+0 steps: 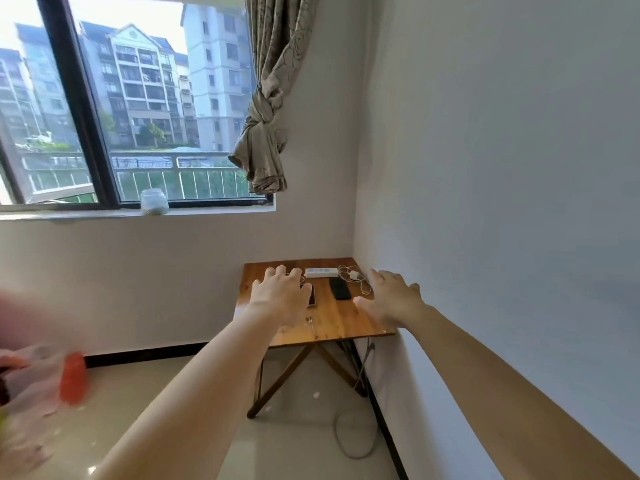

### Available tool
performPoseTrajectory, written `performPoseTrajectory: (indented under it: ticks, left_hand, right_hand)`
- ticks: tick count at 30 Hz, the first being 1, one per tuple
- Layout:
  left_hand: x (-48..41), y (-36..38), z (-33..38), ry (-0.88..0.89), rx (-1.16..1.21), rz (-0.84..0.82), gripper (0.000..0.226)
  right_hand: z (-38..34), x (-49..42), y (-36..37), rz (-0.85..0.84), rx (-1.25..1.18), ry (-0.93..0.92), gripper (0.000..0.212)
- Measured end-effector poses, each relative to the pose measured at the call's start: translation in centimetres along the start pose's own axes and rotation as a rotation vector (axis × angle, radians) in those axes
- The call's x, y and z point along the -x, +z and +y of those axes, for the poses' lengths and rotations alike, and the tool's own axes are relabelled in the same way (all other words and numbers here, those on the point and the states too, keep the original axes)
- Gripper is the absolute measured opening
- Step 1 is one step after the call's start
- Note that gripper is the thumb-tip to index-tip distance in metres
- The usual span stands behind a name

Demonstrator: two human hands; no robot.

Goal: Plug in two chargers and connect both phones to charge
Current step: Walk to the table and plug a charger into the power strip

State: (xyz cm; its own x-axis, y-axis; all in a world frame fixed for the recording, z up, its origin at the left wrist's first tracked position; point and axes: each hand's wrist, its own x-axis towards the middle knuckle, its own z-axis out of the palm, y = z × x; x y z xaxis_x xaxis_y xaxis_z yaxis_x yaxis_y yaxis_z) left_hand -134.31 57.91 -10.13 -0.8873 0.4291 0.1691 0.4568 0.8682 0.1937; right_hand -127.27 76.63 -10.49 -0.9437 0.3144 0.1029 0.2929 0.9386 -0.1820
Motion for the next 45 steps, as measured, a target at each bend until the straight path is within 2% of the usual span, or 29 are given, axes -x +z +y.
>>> performPoseTrajectory:
  ticks: [9, 12, 21, 26, 45]
  left_hand:
    - [-20.3, 4.4, -4.6, 0.079, -0.115, -0.075, 0.045]
    - [-25.7, 6.9, -5.3, 0.06, -0.021, -0.07, 0.048]
    - [-43.2, 17.1, -6.6, 0.026, 0.043, -0.033, 0.047]
    - [-49.6, 23.4, -6.6, 0.012, 0.046, -0.139, 0.046]
    - [-71.9, 44.7, -12.3, 0.012, 0.119, -0.512, 0.05]
  right_hand:
    - [0.3, -19.7, 5.1, -0.04, -0.012, 0.067, 0.073]
    - [1.0, -24.9, 6.7, -0.055, -0.016, 0.074, 0.072]
    - [5.7, -42.5, 15.3, -0.109, -0.082, 0.081, 0.069]
    - [8.5, -50.1, 20.5, -0.205, -0.084, 0.126, 0.07]
    - [15.1, -72.3, 38.1, -0.339, -0.228, 0.404, 0.053]
